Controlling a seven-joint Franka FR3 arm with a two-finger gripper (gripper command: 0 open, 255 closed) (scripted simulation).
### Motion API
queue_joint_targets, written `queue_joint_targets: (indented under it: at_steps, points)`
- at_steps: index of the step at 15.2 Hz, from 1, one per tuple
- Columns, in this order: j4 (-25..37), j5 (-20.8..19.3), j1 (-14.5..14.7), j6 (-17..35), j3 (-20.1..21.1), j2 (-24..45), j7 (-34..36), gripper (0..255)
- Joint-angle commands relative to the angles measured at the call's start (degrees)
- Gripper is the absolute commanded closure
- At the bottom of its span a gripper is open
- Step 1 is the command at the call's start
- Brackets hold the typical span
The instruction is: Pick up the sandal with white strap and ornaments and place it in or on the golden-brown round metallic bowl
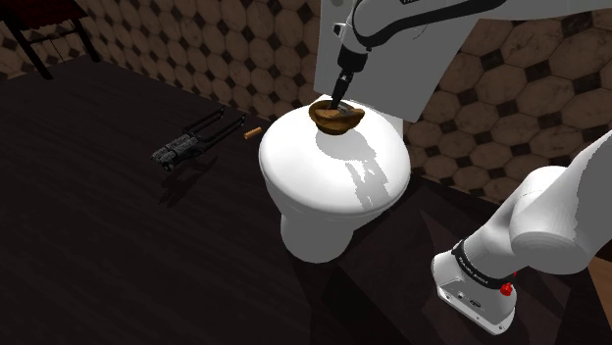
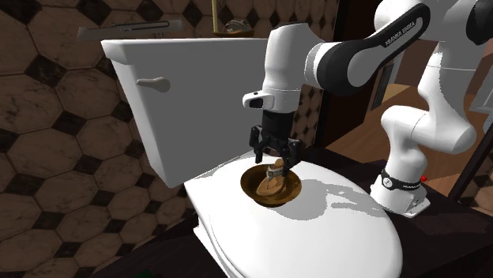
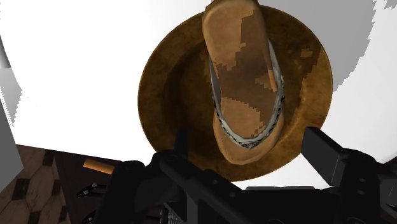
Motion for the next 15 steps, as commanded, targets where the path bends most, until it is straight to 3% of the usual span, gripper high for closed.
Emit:
queue_joint_targets:
  at_steps: [1,3,7,15]
  points:
    - [0.0,0.0,0.0,0.0,0.0,0.0,0.0,0]
    - [0.0,0.0,0.0,0.0,0.0,0.0,0.0,0]
    - [4.48,-0.68,-0.16,-7.0,-0.09,-2.56,0.46,0]
    - [4.48,-0.68,-0.16,-7.0,-0.09,-2.56,0.46,0]
